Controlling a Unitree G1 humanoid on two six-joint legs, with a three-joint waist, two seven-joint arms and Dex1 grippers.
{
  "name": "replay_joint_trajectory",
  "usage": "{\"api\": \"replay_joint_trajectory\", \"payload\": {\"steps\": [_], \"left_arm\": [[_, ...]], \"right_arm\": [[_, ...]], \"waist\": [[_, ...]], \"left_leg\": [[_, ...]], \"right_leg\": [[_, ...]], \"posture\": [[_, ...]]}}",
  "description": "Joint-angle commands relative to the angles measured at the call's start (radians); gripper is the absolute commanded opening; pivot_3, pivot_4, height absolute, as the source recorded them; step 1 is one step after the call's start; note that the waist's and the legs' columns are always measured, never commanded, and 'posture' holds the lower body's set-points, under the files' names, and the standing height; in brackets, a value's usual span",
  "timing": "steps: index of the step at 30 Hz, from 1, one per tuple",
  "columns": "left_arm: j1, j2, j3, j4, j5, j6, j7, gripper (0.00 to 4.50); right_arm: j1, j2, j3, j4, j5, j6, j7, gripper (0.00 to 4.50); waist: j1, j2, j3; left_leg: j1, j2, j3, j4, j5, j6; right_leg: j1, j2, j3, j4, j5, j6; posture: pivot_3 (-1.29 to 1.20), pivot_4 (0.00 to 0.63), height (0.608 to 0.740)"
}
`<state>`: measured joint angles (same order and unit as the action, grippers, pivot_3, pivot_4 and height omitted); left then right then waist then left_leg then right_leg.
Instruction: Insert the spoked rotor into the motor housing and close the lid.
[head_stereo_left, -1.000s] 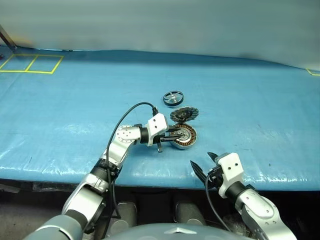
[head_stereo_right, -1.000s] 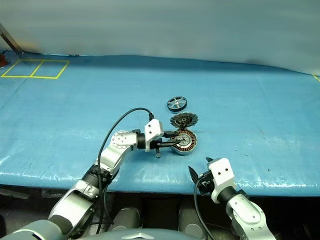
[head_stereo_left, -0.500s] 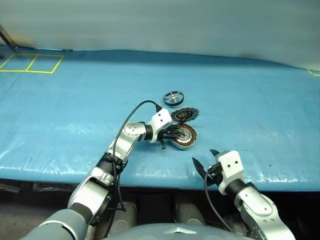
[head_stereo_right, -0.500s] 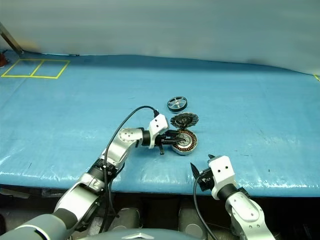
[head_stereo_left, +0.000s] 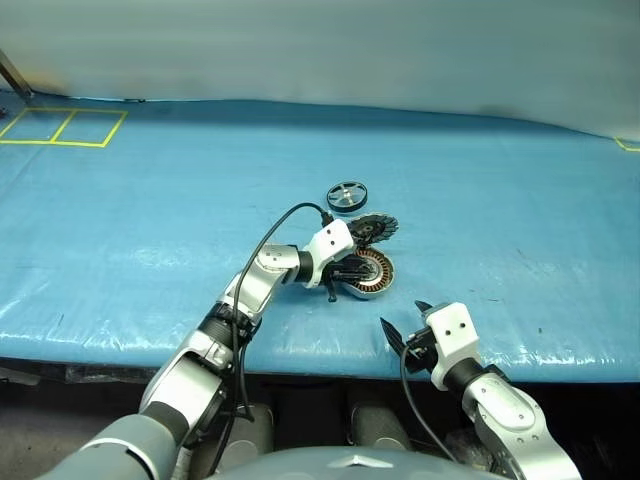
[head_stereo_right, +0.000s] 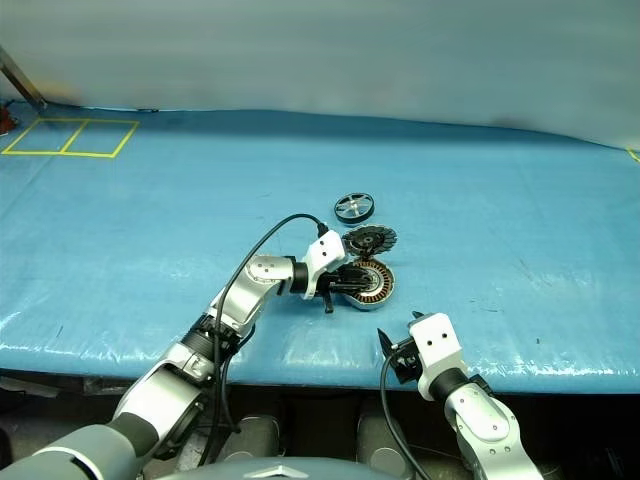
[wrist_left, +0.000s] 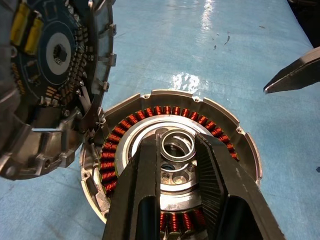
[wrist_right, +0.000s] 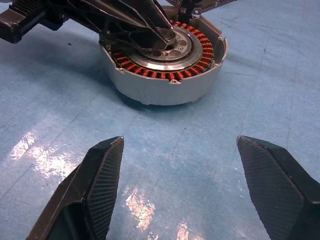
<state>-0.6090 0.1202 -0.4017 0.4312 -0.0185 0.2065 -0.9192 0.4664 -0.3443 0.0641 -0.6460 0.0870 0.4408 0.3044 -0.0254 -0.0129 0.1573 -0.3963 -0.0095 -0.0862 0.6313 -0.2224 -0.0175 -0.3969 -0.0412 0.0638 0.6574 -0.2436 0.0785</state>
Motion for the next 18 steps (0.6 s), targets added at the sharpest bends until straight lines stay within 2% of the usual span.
{"api": "replay_joint_trajectory", "payload": {"steps": [1, 18], "left_arm": [[-0.002, -0.002, -0.014, -0.017, 0.022, -0.029, 0.006, 0.67], [0.011, 0.005, -0.018, -0.024, 0.05, -0.045, 0.009, 0.67]], "right_arm": [[0.0, 0.003, 0.005, -0.017, -0.004, -0.011, -0.003, 3.8], [-0.014, -0.008, 0.019, -0.002, -0.015, -0.006, 0.004, 3.8]], "waist": [[0.001, 0.0, 0.0], [0.001, 0.0, 0.0]], "left_leg": [[0.0, 0.0, 0.0, 0.0, 0.0, 0.0], [0.0, 0.0, 0.0, 0.0, 0.0, 0.0]], "right_leg": [[0.0, 0.0, 0.0, 0.0, 0.0, 0.0], [0.0, 0.0, 0.0, 0.0, 0.0, 0.0]], "posture": [[0.0, 0.15, 0.74], [0.0, 0.15, 0.74]]}}
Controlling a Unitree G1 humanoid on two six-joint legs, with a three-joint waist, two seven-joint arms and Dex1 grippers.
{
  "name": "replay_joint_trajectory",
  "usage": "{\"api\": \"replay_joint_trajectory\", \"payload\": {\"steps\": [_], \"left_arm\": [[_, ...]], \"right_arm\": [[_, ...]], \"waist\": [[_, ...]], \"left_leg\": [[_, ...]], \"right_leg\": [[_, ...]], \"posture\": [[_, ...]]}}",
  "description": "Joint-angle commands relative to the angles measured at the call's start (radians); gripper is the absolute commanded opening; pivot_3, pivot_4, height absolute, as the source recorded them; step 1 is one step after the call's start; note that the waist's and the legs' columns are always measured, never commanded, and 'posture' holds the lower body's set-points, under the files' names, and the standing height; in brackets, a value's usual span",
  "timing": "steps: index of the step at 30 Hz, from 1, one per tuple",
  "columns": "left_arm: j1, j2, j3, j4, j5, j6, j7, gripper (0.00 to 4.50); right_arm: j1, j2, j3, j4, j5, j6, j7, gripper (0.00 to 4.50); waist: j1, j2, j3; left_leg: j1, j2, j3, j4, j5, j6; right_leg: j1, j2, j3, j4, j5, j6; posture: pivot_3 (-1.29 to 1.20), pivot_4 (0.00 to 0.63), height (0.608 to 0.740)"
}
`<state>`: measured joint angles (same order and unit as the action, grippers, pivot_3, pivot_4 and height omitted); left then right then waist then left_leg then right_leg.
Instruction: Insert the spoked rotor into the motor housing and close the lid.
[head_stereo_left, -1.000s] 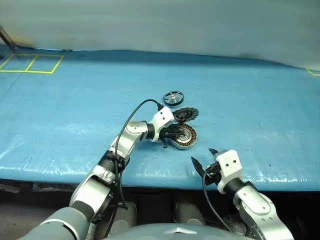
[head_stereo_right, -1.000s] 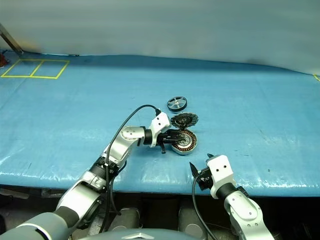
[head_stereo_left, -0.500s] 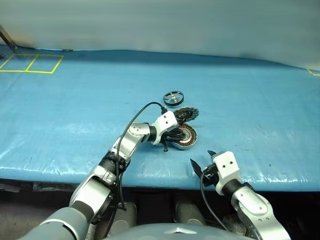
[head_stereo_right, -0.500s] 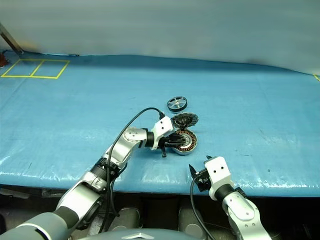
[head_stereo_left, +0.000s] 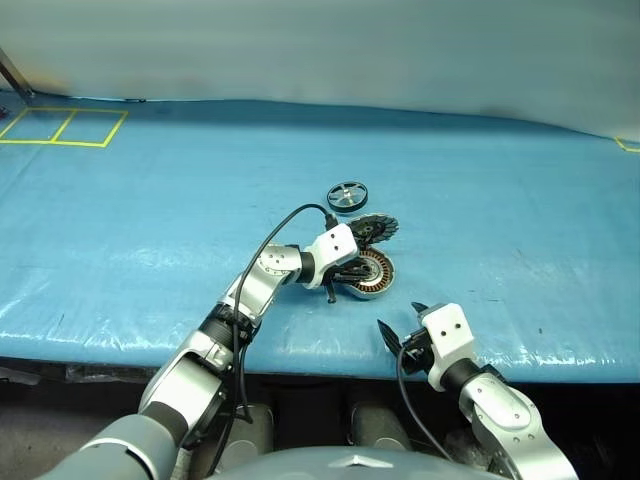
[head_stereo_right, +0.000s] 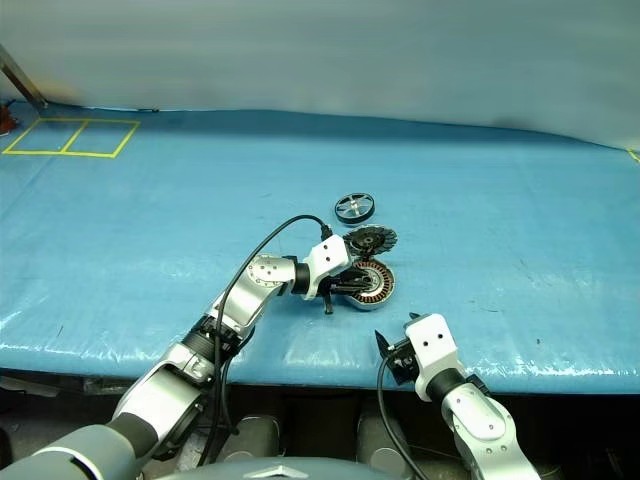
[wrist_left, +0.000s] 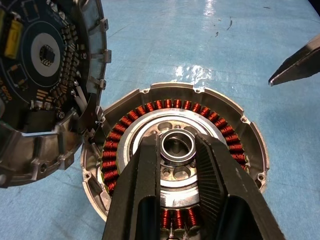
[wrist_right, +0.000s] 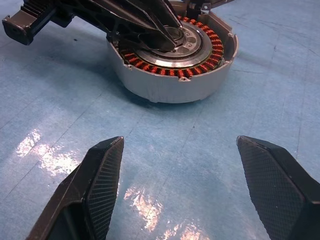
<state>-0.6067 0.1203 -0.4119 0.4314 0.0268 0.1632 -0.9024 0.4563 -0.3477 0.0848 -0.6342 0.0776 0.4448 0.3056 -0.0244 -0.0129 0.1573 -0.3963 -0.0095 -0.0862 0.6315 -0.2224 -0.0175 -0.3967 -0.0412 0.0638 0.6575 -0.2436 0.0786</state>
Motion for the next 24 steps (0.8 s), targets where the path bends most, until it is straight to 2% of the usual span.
{"api": "replay_joint_trajectory", "payload": {"steps": [1, 24], "left_arm": [[0.01, 0.008, -0.012, -0.026, 0.009, -0.003, -0.011, 0.67], [0.027, 0.046, -0.018, -0.042, 0.025, 0.023, -0.008, 0.67]], "right_arm": [[-0.005, -0.005, -0.002, -0.013, -0.005, -0.01, 0.003, 3.8], [-0.02, -0.011, 0.008, 0.004, -0.018, -0.01, 0.015, 3.8]], "waist": [[0.0, 0.0, 0.0], [0.0, 0.0, 0.0]], "left_leg": [[0.0, 0.0, 0.0, 0.0, 0.0, 0.0], [0.001, 0.0, 0.0, 0.0, 0.0, 0.0]], "right_leg": [[0.0, 0.0, 0.0, 0.0, 0.0, 0.0], [0.001, 0.0, 0.0, 0.0, 0.0, 0.0]], "posture": [[0.0, 0.15, 0.74], [0.0, 0.15, 0.74]]}}
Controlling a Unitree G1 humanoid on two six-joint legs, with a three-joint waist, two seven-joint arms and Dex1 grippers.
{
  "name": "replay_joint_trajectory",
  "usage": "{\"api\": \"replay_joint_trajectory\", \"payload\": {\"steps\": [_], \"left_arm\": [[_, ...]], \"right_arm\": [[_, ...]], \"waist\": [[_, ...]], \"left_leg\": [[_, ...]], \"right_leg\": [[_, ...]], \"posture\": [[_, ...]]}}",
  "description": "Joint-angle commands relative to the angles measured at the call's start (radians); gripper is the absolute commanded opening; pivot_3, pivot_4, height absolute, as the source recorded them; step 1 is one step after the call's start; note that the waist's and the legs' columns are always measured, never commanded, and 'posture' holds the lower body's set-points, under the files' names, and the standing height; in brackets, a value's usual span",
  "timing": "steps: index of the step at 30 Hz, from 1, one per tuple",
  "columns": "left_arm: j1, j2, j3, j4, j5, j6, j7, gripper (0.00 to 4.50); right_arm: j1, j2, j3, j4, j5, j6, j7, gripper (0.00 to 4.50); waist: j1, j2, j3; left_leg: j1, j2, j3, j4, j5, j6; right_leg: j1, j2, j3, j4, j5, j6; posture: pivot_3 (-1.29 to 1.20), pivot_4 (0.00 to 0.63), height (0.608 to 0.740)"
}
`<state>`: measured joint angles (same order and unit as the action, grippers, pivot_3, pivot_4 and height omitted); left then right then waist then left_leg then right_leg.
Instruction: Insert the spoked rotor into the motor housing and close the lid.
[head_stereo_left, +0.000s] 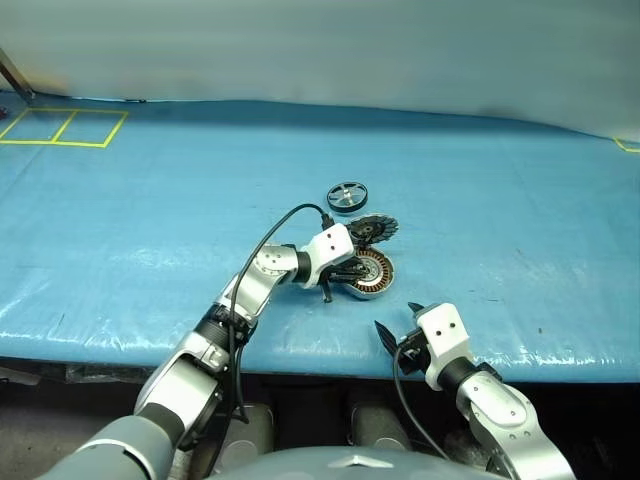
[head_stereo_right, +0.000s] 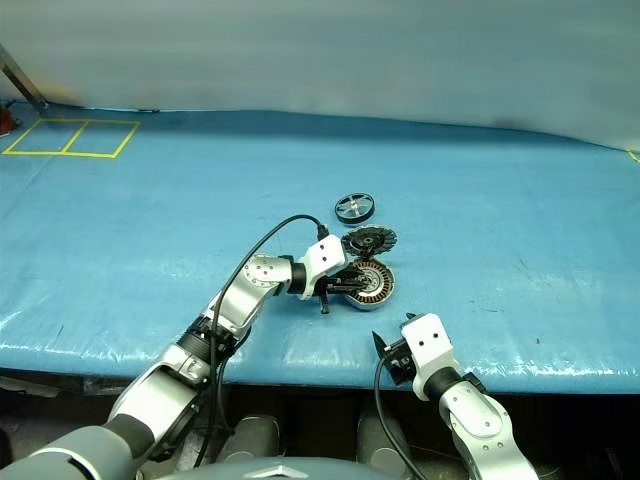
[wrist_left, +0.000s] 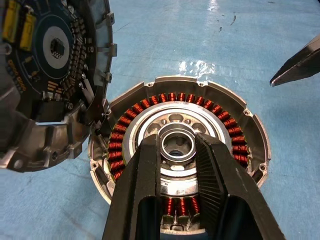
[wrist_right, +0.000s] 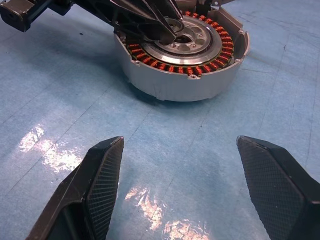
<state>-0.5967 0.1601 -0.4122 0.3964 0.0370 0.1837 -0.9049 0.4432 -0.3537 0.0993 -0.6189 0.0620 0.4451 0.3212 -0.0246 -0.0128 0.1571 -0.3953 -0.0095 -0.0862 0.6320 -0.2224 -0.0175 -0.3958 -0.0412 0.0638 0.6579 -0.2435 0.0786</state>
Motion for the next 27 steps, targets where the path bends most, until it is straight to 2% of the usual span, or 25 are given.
{"api": "replay_joint_trajectory", "payload": {"steps": [1, 10, 13, 27], "left_arm": [[0.018, 0.006, -0.018, -0.006, 0.016, 0.002, -0.005, 0.67], [0.021, -0.021, -0.022, -0.007, 0.006, -0.005, -0.006, 0.67], [0.014, -0.02, -0.024, 0.017, 0.021, -0.005, 0.007, 0.67], [-0.016, -0.014, -0.003, 0.089, 0.029, -0.02, 0.053, 0.67]], "right_arm": [[-0.007, -0.004, -0.006, -0.011, -0.003, -0.01, 0.0, 3.8], [-0.008, -0.006, -0.004, -0.006, -0.01, -0.01, 0.002, 3.8], [-0.008, 0.019, -0.012, -0.007, 0.019, -0.009, 0.001, 3.8], [-0.013, 0.001, 0.008, 0.006, -0.013, -0.009, 0.003, 3.8]], "waist": [[0.0, 0.0, 0.0], [0.001, 0.0, 0.0], [0.001, 0.0, 0.0], [0.001, 0.0, 0.0]], "left_leg": [[0.0, 0.0, 0.0, 0.0, 0.0, 0.0], [0.0, 0.0, 0.0, 0.0, 0.0, 0.0], [0.0, 0.0, 0.0, 0.0, 0.0, 0.0], [0.001, 0.0, 0.0, 0.005, 0.0, 0.0]], "right_leg": [[0.0, 0.0, 0.0, 0.0, 0.0, 0.0], [0.0, 0.0, 0.0, 0.0, 0.0, 0.0], [0.0, 0.0, 0.0, 0.0, 0.0, 0.0], [0.003, 0.0, 0.0, 0.0, 0.0, 0.0]], "posture": [[0.0, 0.15, 0.74], [0.0, 0.15, 0.74], [0.0, 0.15, 0.74], [0.0, 0.15, 0.74]]}}
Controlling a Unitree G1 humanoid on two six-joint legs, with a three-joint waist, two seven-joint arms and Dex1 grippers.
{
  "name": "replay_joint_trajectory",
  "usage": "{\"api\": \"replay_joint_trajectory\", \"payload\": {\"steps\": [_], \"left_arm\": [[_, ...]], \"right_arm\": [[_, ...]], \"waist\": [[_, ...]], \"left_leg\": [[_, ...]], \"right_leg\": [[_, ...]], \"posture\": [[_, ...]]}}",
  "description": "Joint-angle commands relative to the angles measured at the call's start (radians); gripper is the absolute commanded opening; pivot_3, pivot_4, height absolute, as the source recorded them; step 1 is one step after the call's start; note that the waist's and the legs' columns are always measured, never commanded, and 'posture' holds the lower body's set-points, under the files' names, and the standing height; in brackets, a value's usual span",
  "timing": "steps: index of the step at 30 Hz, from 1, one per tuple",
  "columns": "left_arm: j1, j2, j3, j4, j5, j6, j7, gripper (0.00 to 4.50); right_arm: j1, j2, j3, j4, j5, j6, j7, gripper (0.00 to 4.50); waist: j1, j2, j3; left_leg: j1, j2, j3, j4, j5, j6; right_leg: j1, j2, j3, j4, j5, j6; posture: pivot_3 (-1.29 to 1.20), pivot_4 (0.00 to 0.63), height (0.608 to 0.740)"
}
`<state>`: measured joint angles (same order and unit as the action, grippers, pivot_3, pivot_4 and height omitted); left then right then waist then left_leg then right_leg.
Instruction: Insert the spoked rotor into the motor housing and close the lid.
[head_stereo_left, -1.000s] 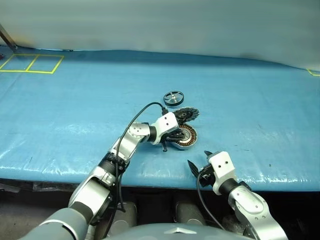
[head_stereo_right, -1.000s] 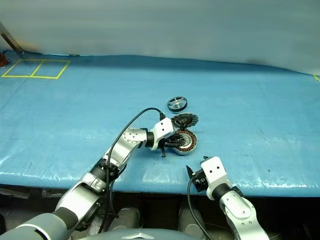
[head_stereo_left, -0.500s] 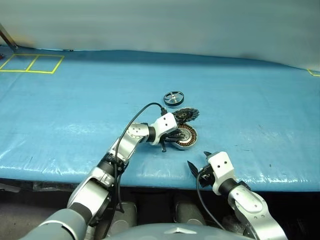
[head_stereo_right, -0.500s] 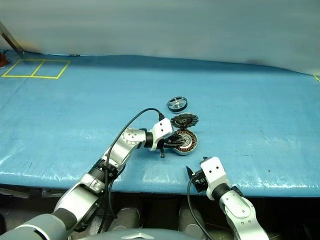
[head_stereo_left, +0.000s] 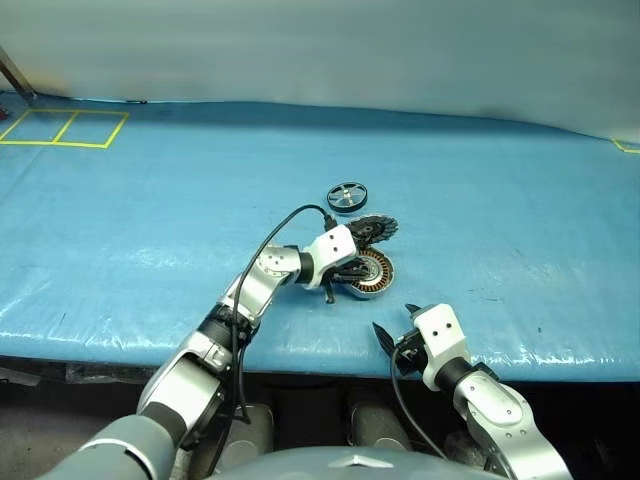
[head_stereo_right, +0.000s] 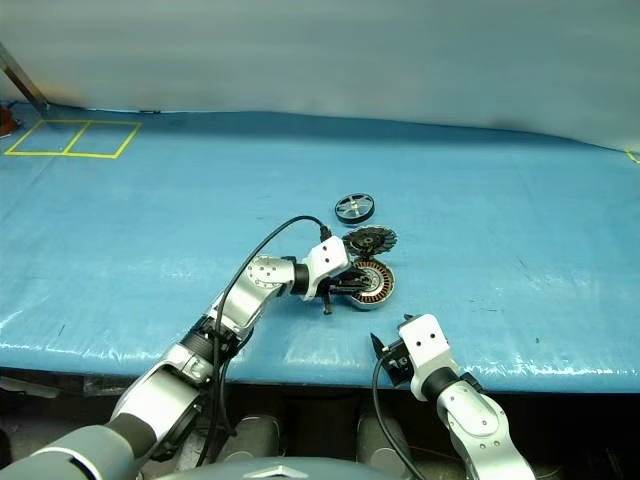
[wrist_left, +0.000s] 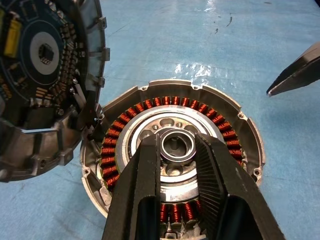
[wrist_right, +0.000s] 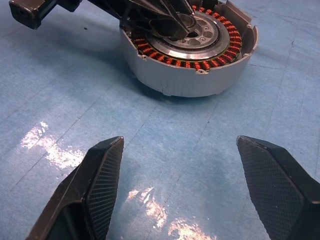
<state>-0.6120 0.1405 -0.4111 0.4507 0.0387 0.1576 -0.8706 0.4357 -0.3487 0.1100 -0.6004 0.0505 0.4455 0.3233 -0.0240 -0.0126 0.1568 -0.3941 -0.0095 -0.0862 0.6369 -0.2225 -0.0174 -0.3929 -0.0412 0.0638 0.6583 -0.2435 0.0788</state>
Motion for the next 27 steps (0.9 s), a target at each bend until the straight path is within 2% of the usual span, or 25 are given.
{"api": "replay_joint_trajectory", "payload": {"steps": [1, 22, 27], "left_arm": [[0.0, 0.006, -0.008, 0.035, 0.029, -0.001, 0.015, 0.67], [0.023, 0.007, -0.037, 0.011, 0.016, -0.02, -0.053, 0.67], [0.011, -0.006, -0.028, 0.046, 0.031, -0.027, -0.013, 0.67]], "right_arm": [[-0.006, -0.005, -0.003, -0.011, -0.003, -0.009, 0.001, 3.8], [-0.008, -0.002, 0.003, -0.004, -0.013, -0.01, -0.002, 3.8], [-0.011, -0.001, 0.006, 0.0, -0.014, -0.01, -0.003, 3.8]], "waist": [[0.0, 0.0, 0.0], [0.0, 0.0, 0.0], [0.001, 0.0, 0.0]], "left_leg": [[0.0, 0.0, 0.0, 0.001, 0.0, 0.0], [-0.001, 0.0, 0.0, 0.001, 0.0, 0.001], [-0.001, 0.0, 0.0, 0.001, 0.0, 0.001]], "right_leg": [[0.0, 0.0, 0.0, 0.0, 0.0, 0.0], [0.0, 0.0, 0.0, 0.0, 0.0, 0.0], [0.0, 0.0, 0.0, 0.0, 0.0, 0.0]], "posture": [[0.0, 0.15, 0.74], [0.0, 0.15, 0.74], [0.0, 0.15, 0.74]]}}
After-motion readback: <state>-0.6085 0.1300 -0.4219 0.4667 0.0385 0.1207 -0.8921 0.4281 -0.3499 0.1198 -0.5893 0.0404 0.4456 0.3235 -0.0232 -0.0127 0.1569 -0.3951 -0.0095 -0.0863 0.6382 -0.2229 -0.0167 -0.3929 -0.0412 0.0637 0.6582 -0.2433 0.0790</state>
